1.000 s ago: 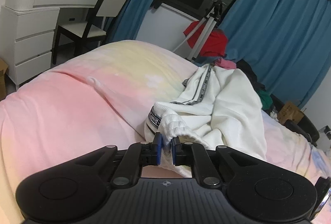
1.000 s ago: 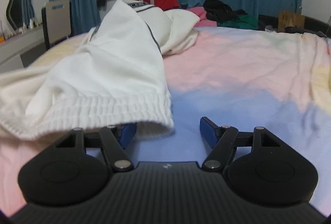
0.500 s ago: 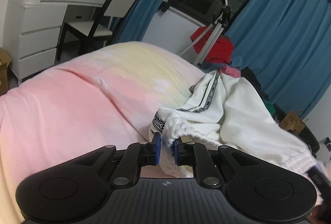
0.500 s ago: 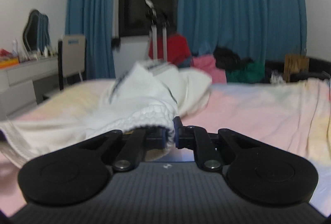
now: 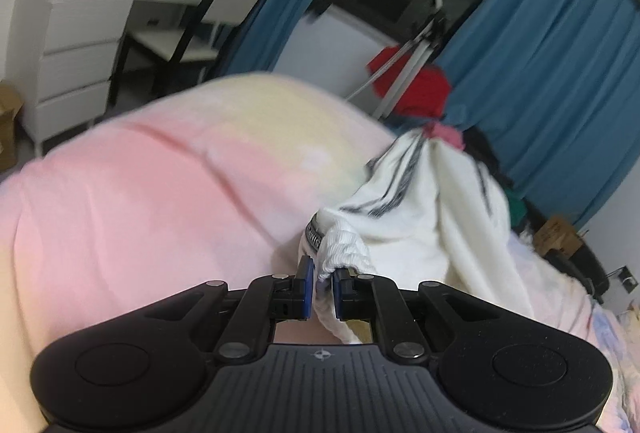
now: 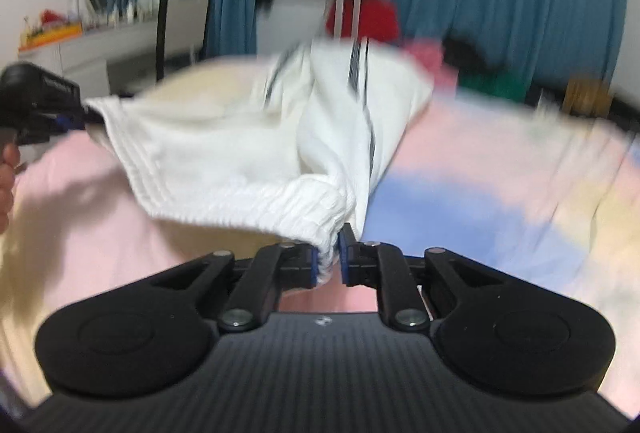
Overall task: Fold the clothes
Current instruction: 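Grasp the other ribbed cuff with the right gripper while the left gripper holds its cuff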
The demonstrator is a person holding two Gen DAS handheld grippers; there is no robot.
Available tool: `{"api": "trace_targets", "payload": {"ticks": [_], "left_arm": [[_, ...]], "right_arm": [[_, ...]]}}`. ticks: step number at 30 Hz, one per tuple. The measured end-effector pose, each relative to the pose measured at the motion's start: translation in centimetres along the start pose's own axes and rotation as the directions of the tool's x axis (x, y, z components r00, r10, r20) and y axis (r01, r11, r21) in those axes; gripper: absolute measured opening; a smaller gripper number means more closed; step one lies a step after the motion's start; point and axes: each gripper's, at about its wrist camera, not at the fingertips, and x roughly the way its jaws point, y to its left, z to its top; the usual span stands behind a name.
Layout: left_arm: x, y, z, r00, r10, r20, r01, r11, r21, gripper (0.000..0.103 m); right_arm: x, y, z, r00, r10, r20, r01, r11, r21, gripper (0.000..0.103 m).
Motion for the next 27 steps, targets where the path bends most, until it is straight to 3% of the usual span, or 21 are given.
{"api": "trace_targets", "payload": {"ticks": [2,6,8,11,12,14,17,20,24,26,27], "left_arm": [[0.1,0.4,-0.4,0.999,0.019,-0.028,-0.019,1.0,0.015,0.011],[-1.2,1.0,-0.4,0.997,0.031,-0.065,-0.031,1.0,0.006,0.016],[-2.4,1.0,-0.2,0.998,0.029,-0.053,-0.029,1.0,0.006,0.04],[-4.2,1.3,0.1,1.0,-0.01,-0.012,0.009,1.0,-0.02,0.067],[-4.8,1.4,0.2,1.0,-0.03,0.005,0.03,0.999,-0.032,0.071],[-4.8,1.4,0.4,0.998,-0.058,0.02,0.059,0.997,-0.041,0.083],[-3.1,1.2,0.3,0.998,-0.06,0.009,0.061,0.997,-0.05,0.083],[-0.4,1.4,-0.1,0.999,-0.048,-0.024,0.045,0.995,-0.084,0.083],[3.2,2.1,-0.6,0.994,-0.072,-0.084,0.058,0.985,-0.16,0.081],[4.4,2.5,-1.0,0.99,-0.085,-0.111,0.063,0.979,-0.192,0.069],[4.8,2.6,-1.2,0.99,-0.081,-0.117,0.057,0.978,-0.199,0.065]], "right_arm": [[0.4,-0.5,0.0,0.999,0.016,-0.034,-0.014,0.999,0.04,0.018],[0.0,-2.3,0.4,0.992,0.11,-0.055,-0.098,0.978,0.187,0.032],[0.0,-3.2,0.3,0.979,0.185,-0.086,-0.157,0.952,0.262,0.037],[-0.7,-3.7,0.4,0.949,0.306,-0.069,-0.269,0.906,0.326,0.058],[-1.1,-3.8,0.4,0.939,0.34,-0.046,-0.305,0.888,0.345,0.068],[-1.9,-4.4,0.7,0.912,0.41,0.004,-0.378,0.838,0.393,0.074],[-2.2,-5.9,0.7,0.901,0.427,0.08,-0.414,0.787,0.458,0.078],[-1.6,-8.0,0.2,0.927,0.352,0.128,-0.36,0.747,0.559,0.079],[1.4,-10.5,-1.7,0.939,0.323,0.114,-0.298,0.608,0.735,0.08],[2.9,-10.5,-2.3,0.947,0.313,0.072,-0.255,0.598,0.759,0.08],[3.6,-10.2,-2.4,0.941,0.332,0.069,-0.266,0.595,0.758,0.079]]}}
